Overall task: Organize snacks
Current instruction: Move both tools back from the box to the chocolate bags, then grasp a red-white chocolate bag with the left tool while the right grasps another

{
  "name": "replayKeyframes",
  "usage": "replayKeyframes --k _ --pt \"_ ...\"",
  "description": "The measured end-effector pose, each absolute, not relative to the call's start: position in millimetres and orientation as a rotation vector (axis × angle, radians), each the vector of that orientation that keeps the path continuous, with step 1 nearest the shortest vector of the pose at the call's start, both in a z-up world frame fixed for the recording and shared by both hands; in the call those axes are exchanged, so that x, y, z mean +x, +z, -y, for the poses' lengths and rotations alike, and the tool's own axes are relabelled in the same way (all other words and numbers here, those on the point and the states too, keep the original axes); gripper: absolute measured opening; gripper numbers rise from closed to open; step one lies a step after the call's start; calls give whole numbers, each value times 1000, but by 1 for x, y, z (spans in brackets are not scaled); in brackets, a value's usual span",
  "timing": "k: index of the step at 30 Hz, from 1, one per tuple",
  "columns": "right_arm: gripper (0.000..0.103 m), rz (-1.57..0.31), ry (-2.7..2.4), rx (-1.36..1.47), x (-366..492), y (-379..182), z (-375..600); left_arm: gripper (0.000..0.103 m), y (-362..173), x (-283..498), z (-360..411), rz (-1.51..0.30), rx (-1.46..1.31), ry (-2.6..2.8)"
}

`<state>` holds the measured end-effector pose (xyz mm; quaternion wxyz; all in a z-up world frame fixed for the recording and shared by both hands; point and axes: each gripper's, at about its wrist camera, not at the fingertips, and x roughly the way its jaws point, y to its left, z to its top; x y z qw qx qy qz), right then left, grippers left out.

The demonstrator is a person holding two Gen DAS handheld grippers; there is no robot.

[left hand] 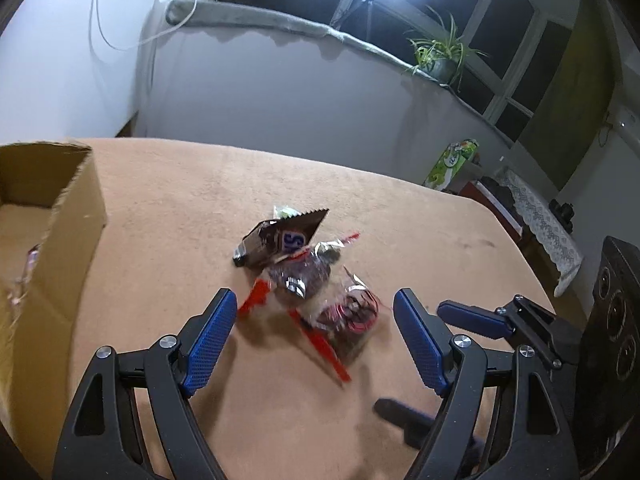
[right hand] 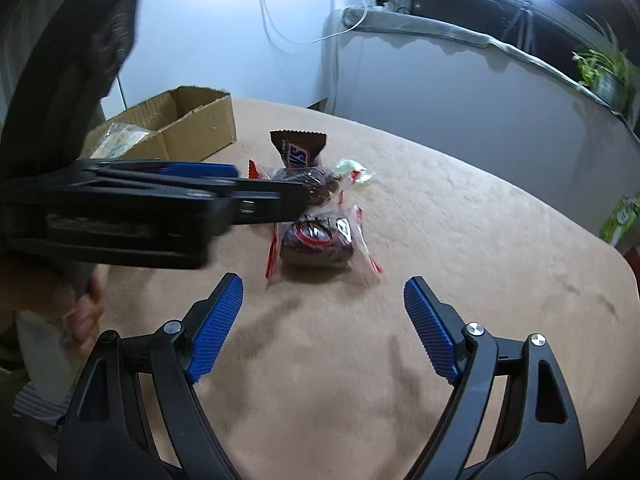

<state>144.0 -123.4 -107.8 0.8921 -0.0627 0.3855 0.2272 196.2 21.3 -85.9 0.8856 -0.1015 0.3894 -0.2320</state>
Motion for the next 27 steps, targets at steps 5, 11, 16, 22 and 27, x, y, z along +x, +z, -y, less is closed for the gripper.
replayKeyframes --k 5,11,16,22,27 --pt "85 -804 468 -139 163 -112 113 74 -94 211 -18 -854 -222 -511" --pt "85 -823 480 -124 182 -119 110 55 -101 221 -20 -886 -243 -532" --pt "80 -835 485 -113 187 -124 110 42 -105 224 -21 -894 -250 -548" --pt "62 -837 496 -124 186 -125 108 34 -105 221 -23 -876 -242 -564" --pt "59 -836 503 -116 184 -126 109 33 -100 218 -21 -857 -239 -567"
